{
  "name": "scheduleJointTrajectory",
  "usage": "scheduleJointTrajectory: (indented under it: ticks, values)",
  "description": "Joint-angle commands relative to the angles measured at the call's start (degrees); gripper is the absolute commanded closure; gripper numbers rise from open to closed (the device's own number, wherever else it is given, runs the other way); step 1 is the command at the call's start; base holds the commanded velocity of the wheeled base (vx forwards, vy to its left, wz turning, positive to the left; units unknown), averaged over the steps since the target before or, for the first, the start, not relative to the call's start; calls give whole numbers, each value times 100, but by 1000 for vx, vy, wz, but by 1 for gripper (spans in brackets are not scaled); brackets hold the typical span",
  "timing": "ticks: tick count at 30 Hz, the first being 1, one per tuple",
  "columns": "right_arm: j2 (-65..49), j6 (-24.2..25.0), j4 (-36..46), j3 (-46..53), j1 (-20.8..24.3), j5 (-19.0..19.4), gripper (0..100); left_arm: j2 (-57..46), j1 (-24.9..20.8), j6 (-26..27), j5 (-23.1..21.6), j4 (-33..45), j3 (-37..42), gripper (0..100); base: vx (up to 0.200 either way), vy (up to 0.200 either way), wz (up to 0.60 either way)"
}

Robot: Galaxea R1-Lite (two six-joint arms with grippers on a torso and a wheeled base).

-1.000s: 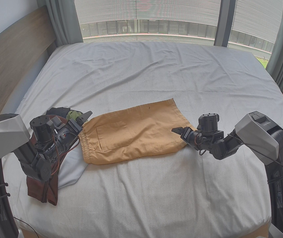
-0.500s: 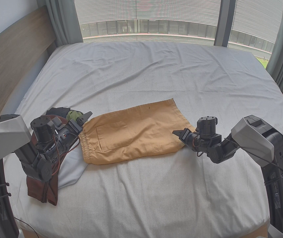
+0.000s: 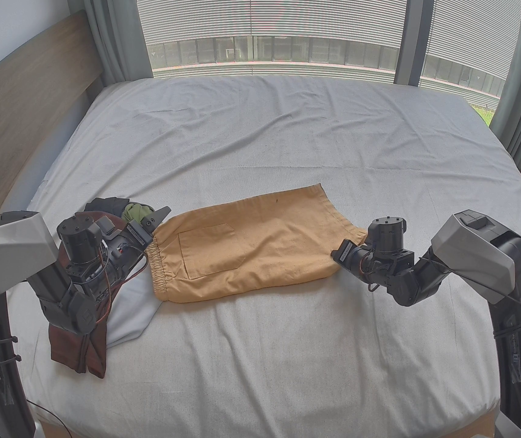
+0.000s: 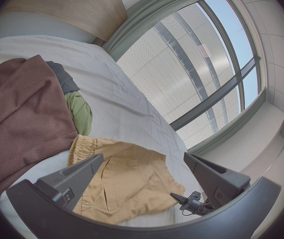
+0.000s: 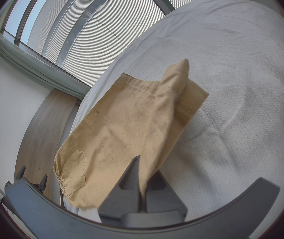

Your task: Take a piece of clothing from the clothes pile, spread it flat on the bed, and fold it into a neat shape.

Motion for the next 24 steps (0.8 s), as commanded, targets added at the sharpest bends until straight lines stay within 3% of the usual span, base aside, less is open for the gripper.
scheduleJointTrajectory:
  ticks: [1,18,24]
  values:
    - [-212,-10,-11,174,-41,-7,100,-16,-6,-5,-12,-3,-9,0,0,0,0]
    - [-950,-203,68,1114,-68,-16,100,19,21,4,6,-12,35,0,0,0,0]
    - [-1372,-581,183,1791,-94,-139,100,-7,3,4,6,-3,17,0,0,0,0]
